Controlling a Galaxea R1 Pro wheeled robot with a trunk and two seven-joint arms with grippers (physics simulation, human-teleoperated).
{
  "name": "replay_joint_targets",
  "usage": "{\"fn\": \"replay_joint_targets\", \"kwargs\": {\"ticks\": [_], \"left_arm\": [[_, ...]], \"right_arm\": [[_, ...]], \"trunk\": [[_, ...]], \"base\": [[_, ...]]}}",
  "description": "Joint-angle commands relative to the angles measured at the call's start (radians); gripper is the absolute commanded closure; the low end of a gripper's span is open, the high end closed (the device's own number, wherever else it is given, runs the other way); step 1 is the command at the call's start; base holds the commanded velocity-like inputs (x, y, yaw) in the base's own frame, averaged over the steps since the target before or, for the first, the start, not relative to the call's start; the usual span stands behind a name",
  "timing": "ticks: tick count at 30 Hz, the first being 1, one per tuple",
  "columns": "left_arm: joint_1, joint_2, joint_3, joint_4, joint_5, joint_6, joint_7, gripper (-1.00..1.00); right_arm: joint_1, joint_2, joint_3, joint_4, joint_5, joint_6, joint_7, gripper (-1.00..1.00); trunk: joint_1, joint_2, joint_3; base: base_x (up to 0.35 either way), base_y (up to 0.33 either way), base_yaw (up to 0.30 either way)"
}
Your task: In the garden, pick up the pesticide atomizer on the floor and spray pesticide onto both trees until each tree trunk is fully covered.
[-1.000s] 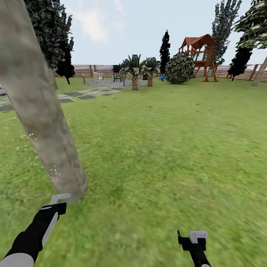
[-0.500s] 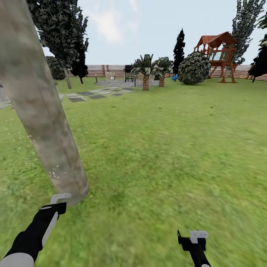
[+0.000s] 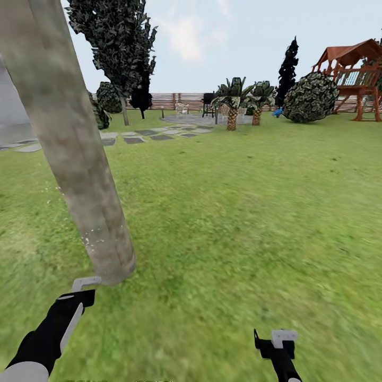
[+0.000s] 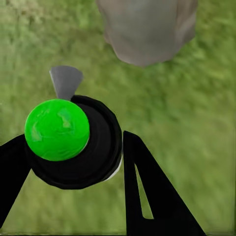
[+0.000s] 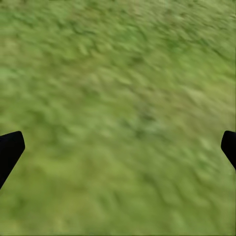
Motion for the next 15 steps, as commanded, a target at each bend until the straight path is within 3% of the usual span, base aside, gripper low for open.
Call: {"fn": "replay_joint_targets", "kwargs": {"ticks": [1,10,15], "left_arm": [[0.0,0.0,0.0,0.0,0.0,0.0,0.0,1.0],[0.0,0.001,0.001,0.0,-0.001,0.0,0.0,1.0],[-0.001,-0.014,0.0,0.0,0.006,-0.001,-0.002,1.0]], "right_arm": [[0.0,0.0,0.0,0.0,0.0,0.0,0.0,-1.0],[0.0,0.0,0.0,0.0,0.0,0.0,0.0,-1.0],[0.0,0.0,-0.001,-0.002,-0.001,0.0,-0.002,-1.0]], "trunk": [[0.0,0.0,0.0],[0.0,0.0,0.0],[0.0,0.0,0.0]], "base": [[0.0,-0.274,0.277],[-0.027,-0.269,0.277],[-0.049,-0.064,0.12]]}}
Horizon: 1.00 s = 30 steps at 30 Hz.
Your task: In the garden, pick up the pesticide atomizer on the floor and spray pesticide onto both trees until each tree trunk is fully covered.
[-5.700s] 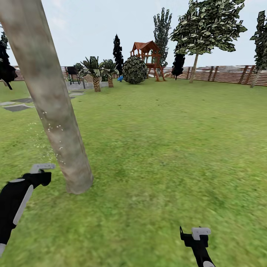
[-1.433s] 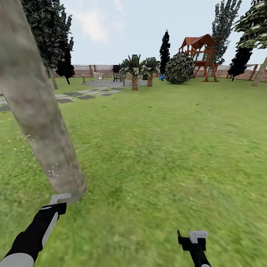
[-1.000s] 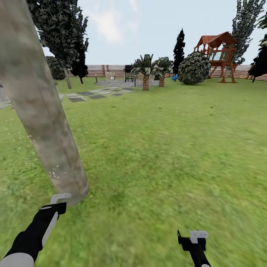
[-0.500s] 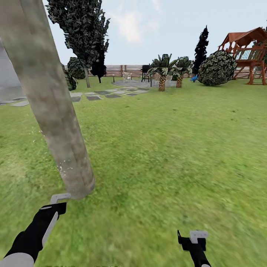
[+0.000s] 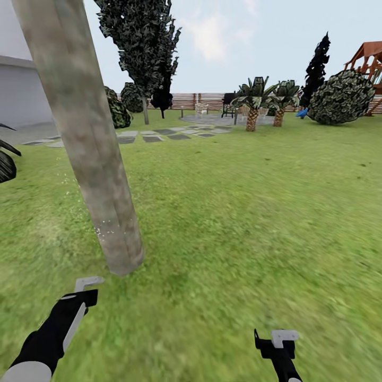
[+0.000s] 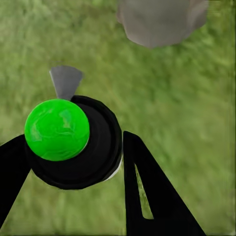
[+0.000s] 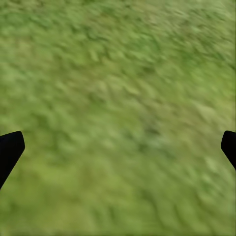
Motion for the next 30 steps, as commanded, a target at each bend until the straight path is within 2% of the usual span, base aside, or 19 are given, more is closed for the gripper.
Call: {"fn": "replay_joint_targets", "kwargs": {"ticks": [1,4,6,9,11,14,16,18,19,20,21,22,23,24,25,27,30], "left_arm": [[-0.002,-0.012,-0.002,-0.003,-0.004,0.0,-0.001,1.0],[-0.03,-0.025,-0.004,-0.025,-0.008,0.001,-0.008,1.0],[-0.085,-0.03,-0.037,-0.033,-0.007,0.007,-0.014,1.0],[-0.149,-0.03,-0.106,-0.034,-0.003,0.014,-0.015,1.0],[-0.192,-0.014,-0.106,-0.027,-0.005,0.015,-0.015,1.0],[-0.219,0.013,-0.083,-0.026,-0.003,0.017,-0.015,1.0],[-0.222,-0.002,-0.088,-0.032,-0.003,0.018,-0.015,1.0],[-0.224,-0.047,-0.112,-0.034,-0.006,0.019,-0.015,1.0],[-0.226,-0.056,-0.117,-0.033,-0.005,0.02,-0.016,1.0],[-0.227,-0.055,-0.114,-0.032,-0.005,0.02,-0.017,1.0],[-0.228,-0.049,-0.11,-0.032,-0.005,0.02,-0.016,1.0],[-0.228,-0.029,-0.099,-0.031,-0.005,0.02,-0.017,1.0],[-0.229,0.004,-0.083,-0.031,-0.003,0.02,-0.018,1.0],[-0.232,0.057,-0.056,-0.03,0.004,0.021,-0.042,1.0],[-0.235,0.074,-0.043,-0.031,0.005,0.022,-0.065,1.0],[-0.239,0.085,-0.027,-0.032,0.004,0.023,-0.091,1.0],[-0.233,0.079,-0.028,-0.036,0.004,0.023,-0.103,1.0]], "right_arm": [[0.0,-0.001,0.0,0.0,0.0,0.0,-0.001,-1.0],[0.0,-0.001,0.0,0.0,0.0,0.0,-0.001,-1.0],[0.0,-0.001,-0.001,0.0,0.0,0.0,-0.001,-1.0],[0.0,-0.002,-0.001,0.0,0.0,0.0,-0.002,-1.0],[0.0,-0.004,-0.002,0.0,0.0,0.0,-0.003,-1.0],[0.0,-0.006,-0.002,0.0,0.0,0.0,-0.003,-1.0],[0.0,-0.006,-0.002,0.0,0.0,0.0,-0.003,-1.0],[0.0,-0.006,-0.002,0.0,0.0,0.0,-0.003,-1.0],[0.0,-0.006,-0.002,0.0,0.0,0.0,-0.003,-1.0],[0.0,-0.006,-0.002,0.0,0.0,0.0,-0.003,-1.0],[0.0,-0.006,-0.002,0.0,0.0,0.0,-0.003,-1.0],[0.0,-0.006,-0.002,0.0,0.0,0.0,-0.003,-1.0],[0.0,-0.005,-0.002,0.0,0.0,0.0,-0.003,-1.0],[0.0,-0.005,-0.002,0.0,0.0,0.0,-0.003,-1.0],[0.0,-0.005,-0.002,0.0,0.0,0.0,-0.003,-1.0],[0.0,-0.005,-0.002,0.0,0.0,0.0,-0.003,-1.0],[0.0,-0.004,-0.002,0.0,0.0,0.0,-0.003,-1.0]], "trunk": [[0.0,0.0,0.0],[0.0,0.0,0.0],[0.0,0.0,0.0],[0.0,0.0,0.0],[0.0,0.0,0.0],[0.0,0.0,0.0],[0.0,0.0,0.0],[0.0,0.0,0.0],[0.0,0.0,0.0],[0.0,0.0,0.0],[0.0,0.0,0.0],[0.0,0.0,0.0],[0.0,0.0,0.0],[0.0,0.0,0.0],[0.0,0.0,0.0],[0.0,0.0,0.0],[0.0,0.0,0.0]], "base": [[-0.005,-0.007,0.014],[-0.002,-0.003,0.006],[0.0,0.0,0.0],[0.0,0.0,0.0],[0.0,0.0,0.0],[0.0,0.0,0.0],[0.0,0.0,0.0],[0.0,0.0,0.0],[0.0,0.0,0.0],[0.0,0.0,0.0],[0.0,0.0,0.0],[0.0,0.0,0.0],[0.0,0.0,0.0],[0.0,0.0,0.0],[0.0,0.0,0.0],[0.0,0.0,0.0],[0.0,0.0,0.0]]}}
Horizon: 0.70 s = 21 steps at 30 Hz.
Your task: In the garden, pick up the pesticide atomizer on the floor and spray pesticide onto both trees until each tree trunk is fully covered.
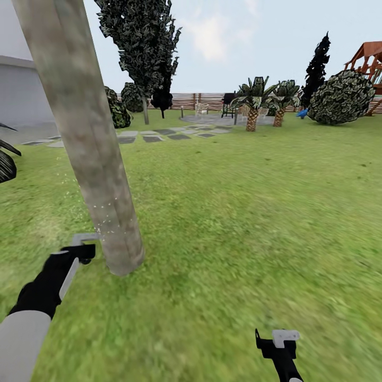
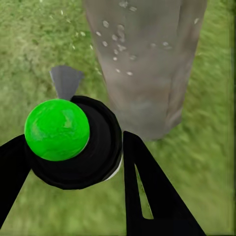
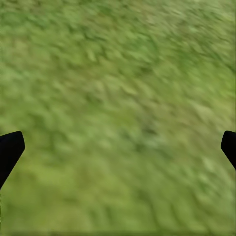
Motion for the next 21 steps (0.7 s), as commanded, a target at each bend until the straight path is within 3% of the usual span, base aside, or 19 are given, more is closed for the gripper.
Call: {"fn": "replay_joint_targets", "kwargs": {"ticks": [1,4,8,10,15,17,19,21], "left_arm": [[0.001,-0.007,-0.001,-0.001,0.0,0.0,-0.002,1.0],[0.002,-0.034,-0.016,-0.001,-0.003,0.0,-0.003,1.0],[-0.006,-0.023,-0.015,0.001,-0.008,0.001,-0.003,1.0],[-0.009,0.007,-0.013,0.0,-0.007,0.006,-0.003,1.0],[-0.009,-0.014,-0.018,-0.102,0.001,0.096,-0.003,1.0],[-0.01,-0.004,-0.013,-0.112,-0.001,0.107,-0.003,1.0],[-0.012,0.032,-0.01,-0.115,-0.001,0.111,-0.003,1.0],[-0.027,0.046,-0.01,-0.118,-0.001,0.113,-0.003,1.0]], "right_arm": [[0.0,0.0,0.0,0.0,0.0,0.0,0.0,-1.0],[0.0,0.0,0.0,0.0,0.0,0.0,0.0,-1.0],[0.0,0.0,0.0,0.0,0.0,0.0,0.0,-1.0],[0.0,0.0,0.0,0.0,0.0,0.0,0.0,-1.0],[0.0,0.0,0.0,0.0,0.0,0.0,0.0,-1.0],[0.0,0.0,0.0,0.0,0.0,0.0,0.0,-1.0],[0.0,0.0,0.0,0.0,0.0,0.0,0.0,-1.0],[0.0,0.0,0.001,0.0,0.0,0.0,0.0,-1.0]], "trunk": [[0.0,0.0,0.0],[0.0,0.0,0.0],[0.0,0.0,0.0],[0.0,0.0,0.0],[0.0,0.0,0.0],[0.0,0.0,0.0],[0.0,0.0,0.0],[0.0,0.0,0.0]], "base": [[0.0,0.0,0.0],[-0.067,0.0,0.0],[-0.174,0.0,0.0],[-0.019,0.0,0.0],[-0.002,0.0,0.0],[0.0,0.0,0.0],[0.0,0.0,0.0],[0.0,0.0,0.0]]}}
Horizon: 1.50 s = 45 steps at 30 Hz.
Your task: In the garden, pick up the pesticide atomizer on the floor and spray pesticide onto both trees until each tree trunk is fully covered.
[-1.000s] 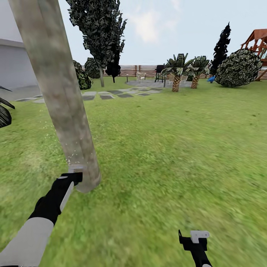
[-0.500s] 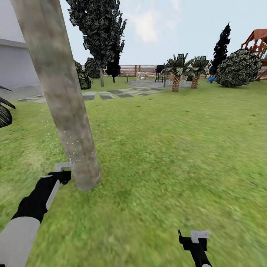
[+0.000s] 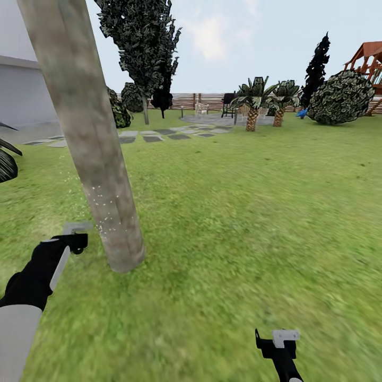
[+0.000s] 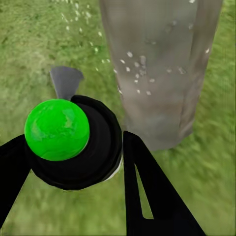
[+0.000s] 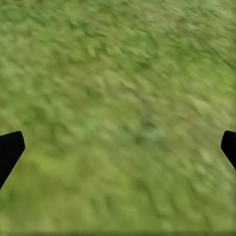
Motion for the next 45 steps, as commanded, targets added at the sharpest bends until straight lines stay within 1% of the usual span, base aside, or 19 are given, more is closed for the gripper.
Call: {"fn": "replay_joint_targets", "kwargs": {"ticks": [1,3,7,9,11,13,19,27,28,33,34,45], "left_arm": [[-0.009,0.002,0.0,0.0,0.002,0.001,0.0,1.0],[-0.023,0.002,-0.002,-0.001,0.003,0.014,0.0,1.0],[-0.014,-0.005,-0.005,0.015,0.005,0.014,-0.002,1.0],[-0.011,-0.032,-0.008,0.058,0.004,0.004,-0.002,1.0],[-0.011,-0.046,-0.01,0.071,0.001,0.002,-0.002,1.0],[-0.013,-0.052,-0.01,0.066,0.0,0.003,-0.002,1.0],[-0.013,-0.048,-0.003,0.066,-0.008,0.002,0.012,1.0],[-0.013,-0.053,-0.013,0.069,-0.01,0.004,0.016,1.0],[-0.013,-0.053,-0.011,0.071,-0.011,0.006,0.021,1.0],[-0.013,-0.054,-0.009,0.075,-0.006,0.01,0.101,1.0],[-0.013,-0.055,-0.008,0.075,-0.004,0.011,0.106,1.0],[-0.013,-0.054,-0.006,0.077,0.005,0.013,0.105,1.0]], "right_arm": [[0.0,0.0,0.0,0.0,0.0,0.0,0.0,-1.0],[0.0,0.0,0.0,0.0,0.0,0.0,0.0,-1.0],[0.0,0.0,0.001,0.0,0.0,0.0,0.0,-1.0],[0.0,0.001,0.001,0.0,0.001,0.0,0.0,-1.0],[0.0,0.001,0.001,0.0,0.001,0.0,0.0,-1.0],[0.0,0.001,0.001,0.0,0.001,0.0,0.0,-1.0],[0.0,0.001,0.001,0.0,0.0,0.0,0.0,-1.0],[0.0,0.003,0.001,0.0,0.0,0.0,0.0,-1.0],[0.0,0.003,0.001,0.0,0.0,0.0,0.0,-1.0],[0.0,0.002,0.001,0.0,0.0,0.0,0.0,-1.0],[0.0,0.002,0.001,0.0,0.0,0.0,0.0,-1.0],[0.0,0.002,0.001,0.0,-0.001,0.0,0.0,-1.0]], "trunk": [[0.0,0.0,0.0],[0.0,0.0,0.0],[0.0,0.0,0.0],[0.0,0.0,0.0],[0.0,0.0,0.0],[0.0,0.0,0.0],[0.0,0.0,0.0],[0.0,0.0,0.0],[0.0,0.0,0.0],[0.0,0.0,0.0],[0.0,0.0,0.0],[0.0,0.0,0.0]], "base": [[0.0,0.0,0.0],[0.0,0.0,0.0],[0.0,0.0,0.0],[0.0,0.0,0.0],[0.0,0.0,0.0],[0.0,0.0,0.0],[0.0,-0.076,0.008],[0.0,-0.263,0.246],[0.055,-0.269,0.131],[0.076,-0.269,0.029],[0.012,-0.269,0.002],[0.001,-0.271,0.0]]}}
